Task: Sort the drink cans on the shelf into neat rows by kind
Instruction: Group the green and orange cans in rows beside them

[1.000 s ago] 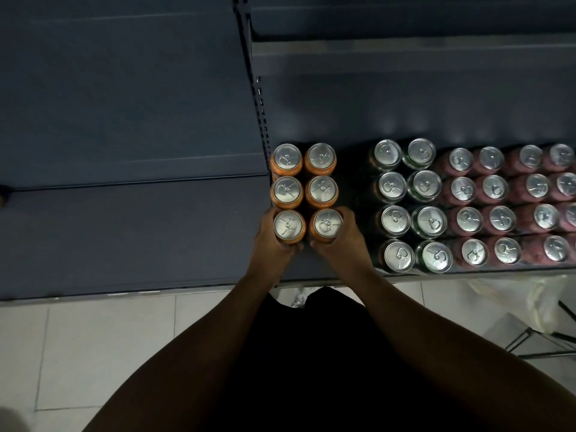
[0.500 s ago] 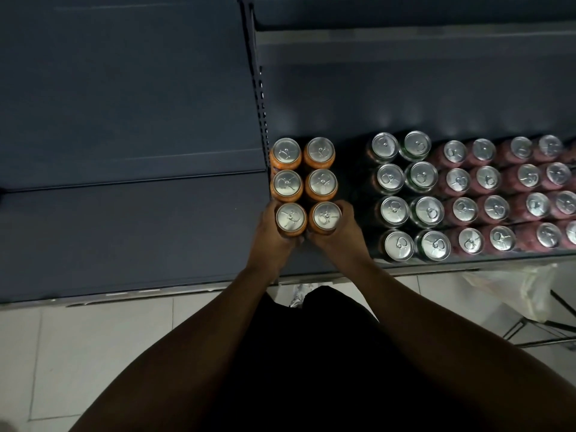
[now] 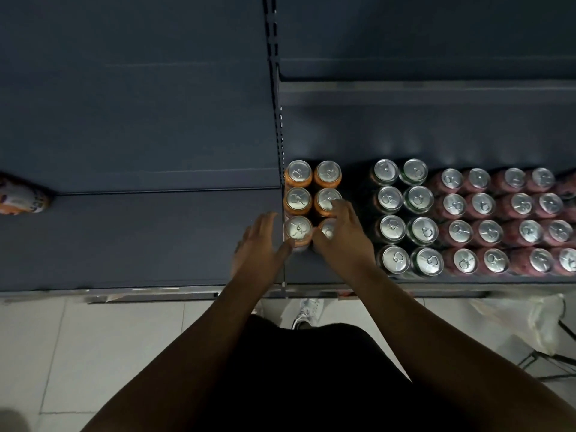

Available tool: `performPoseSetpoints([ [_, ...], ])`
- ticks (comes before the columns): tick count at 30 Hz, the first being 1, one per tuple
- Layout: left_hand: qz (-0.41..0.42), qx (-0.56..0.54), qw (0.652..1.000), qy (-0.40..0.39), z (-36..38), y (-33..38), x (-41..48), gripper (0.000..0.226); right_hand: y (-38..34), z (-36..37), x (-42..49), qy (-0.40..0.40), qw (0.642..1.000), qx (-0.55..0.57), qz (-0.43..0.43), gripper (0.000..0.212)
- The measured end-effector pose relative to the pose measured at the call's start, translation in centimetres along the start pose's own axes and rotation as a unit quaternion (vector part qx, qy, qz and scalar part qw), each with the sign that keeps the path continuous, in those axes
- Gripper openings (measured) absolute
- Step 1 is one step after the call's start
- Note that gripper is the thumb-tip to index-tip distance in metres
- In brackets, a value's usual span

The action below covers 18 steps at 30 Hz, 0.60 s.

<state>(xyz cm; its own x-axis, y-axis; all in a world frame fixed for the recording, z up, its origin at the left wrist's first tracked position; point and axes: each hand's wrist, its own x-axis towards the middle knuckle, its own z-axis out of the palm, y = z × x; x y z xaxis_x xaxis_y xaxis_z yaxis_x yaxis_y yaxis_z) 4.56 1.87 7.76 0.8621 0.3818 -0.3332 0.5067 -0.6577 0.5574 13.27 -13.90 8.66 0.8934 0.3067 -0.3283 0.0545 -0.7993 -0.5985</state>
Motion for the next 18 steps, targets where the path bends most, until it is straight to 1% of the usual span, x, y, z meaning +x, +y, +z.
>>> performPoseSetpoints([
  [4,-0.012,0.104,0.994,0.038,-2.8,-0.6,-1.5,0.061,-3.3,-0.4,0.0,-0.006,0.991,-0.108,-0.079,0.064],
  [8,-0.037,0.174,0.981,0.075,-6.0,-1.9,-3.1,0.060,-7.5,0.6,-0.6,-0.021,0.978,-0.176,-0.111,0.077],
  [14,-0.102,0.185,0.969,0.129,-10.5,-6.1,-6.2,0.060,-14.8,4.3,-3.1,-0.040,0.954,-0.231,-0.186,0.071],
  [18,-0.126,0.181,0.961,0.167,-13.9,-10.6,-9.5,0.057,-19.9,8.6,-6.1,-0.043,0.937,-0.263,-0.227,0.070],
])
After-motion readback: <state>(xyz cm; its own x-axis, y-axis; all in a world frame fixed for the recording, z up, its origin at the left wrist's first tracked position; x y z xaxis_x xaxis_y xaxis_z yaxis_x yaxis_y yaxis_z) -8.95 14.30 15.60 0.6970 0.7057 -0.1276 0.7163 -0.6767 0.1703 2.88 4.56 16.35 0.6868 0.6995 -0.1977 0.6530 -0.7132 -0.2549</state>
